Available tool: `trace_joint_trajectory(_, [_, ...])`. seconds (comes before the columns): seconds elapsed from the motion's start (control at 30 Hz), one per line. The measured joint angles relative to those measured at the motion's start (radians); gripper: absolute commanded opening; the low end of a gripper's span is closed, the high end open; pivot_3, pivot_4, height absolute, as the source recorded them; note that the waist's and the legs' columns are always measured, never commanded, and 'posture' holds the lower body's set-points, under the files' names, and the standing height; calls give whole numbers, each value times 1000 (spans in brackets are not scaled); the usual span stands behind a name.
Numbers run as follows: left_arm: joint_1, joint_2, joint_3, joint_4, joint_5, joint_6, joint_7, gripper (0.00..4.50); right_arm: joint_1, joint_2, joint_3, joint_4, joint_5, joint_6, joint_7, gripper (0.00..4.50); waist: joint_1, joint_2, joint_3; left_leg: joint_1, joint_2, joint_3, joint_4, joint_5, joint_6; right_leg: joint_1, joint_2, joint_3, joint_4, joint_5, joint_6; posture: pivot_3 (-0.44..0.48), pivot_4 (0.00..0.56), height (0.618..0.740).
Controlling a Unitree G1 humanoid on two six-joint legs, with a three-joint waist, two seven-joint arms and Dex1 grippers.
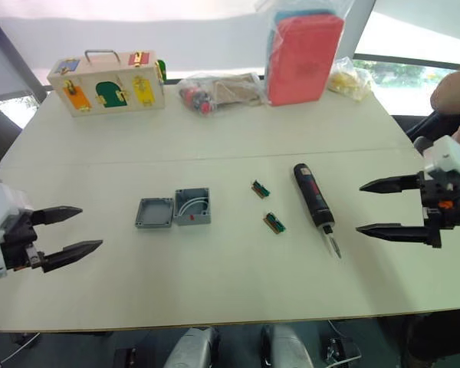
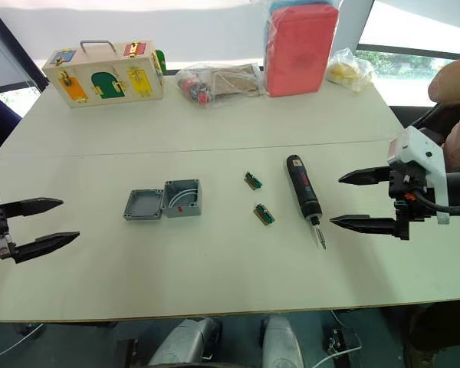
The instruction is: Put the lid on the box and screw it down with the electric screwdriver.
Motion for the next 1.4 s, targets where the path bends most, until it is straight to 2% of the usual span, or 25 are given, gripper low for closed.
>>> trace_joint_trajectory(0.6, [-2, -10, 0, -14, 17, 0, -16, 4465, -82, 17, 79, -30, 20, 34, -56, 4500, 0, 0, 0, -4, 1, 1, 2, 1, -1, -4, 1, 0, 1, 2, -3, 0, 150, 740])
trace_joint_trajectory(0.9, [-53, -22, -43, -17, 26, -11, 5, 4465, -199, 81, 197, -35, 20, 49, -124, 4500, -1, 0, 0, -3, 2, 1, 3, 1, -2, -4, 2, 0, 2, 3, -4, 0, 150, 740])
trace_joint_trajectory(1.03, [-111, -40, -159, 5, 101, -104, 26, 4465, -322, 181, 352, -48, -29, 45, -162, 4500, -5, 0, -1, -3, 3, 2, 3, 3, -5, -4, 4, 1, 2, 5, -4, 0, 150, 740])
trace_joint_trajectory(1.13, [-185, -61, -277, 56, 170, -172, 48, 4465, -428, 313, 500, -35, -102, 27, -195, 4500, -11, 0, -1, -3, 5, 1, 3, 5, -7, -4, 6, 1, 2, 7, -6, 0, 150, 740])
trace_joint_trajectory(1.27, [-290, -91, -414, 141, 250, -254, 57, 4465, -567, 564, 711, 98, -253, 3, -287, 4500, -27, -1, -1, -3, 6, 1, 3, 8, -14, -6, 7, 1, 4, 10, -7, 0, 150, 740])
trace_joint_trajectory(1.4, [-349, -110, -475, 201, 284, -291, 60, 4465, -664, 766, 849, 228, -360, 0, -351, 4500, -45, -2, -2, -7, 6, 1, 3, 9, -14, -12, 7, 1, 6, 10, -7, 0, 150, 740])
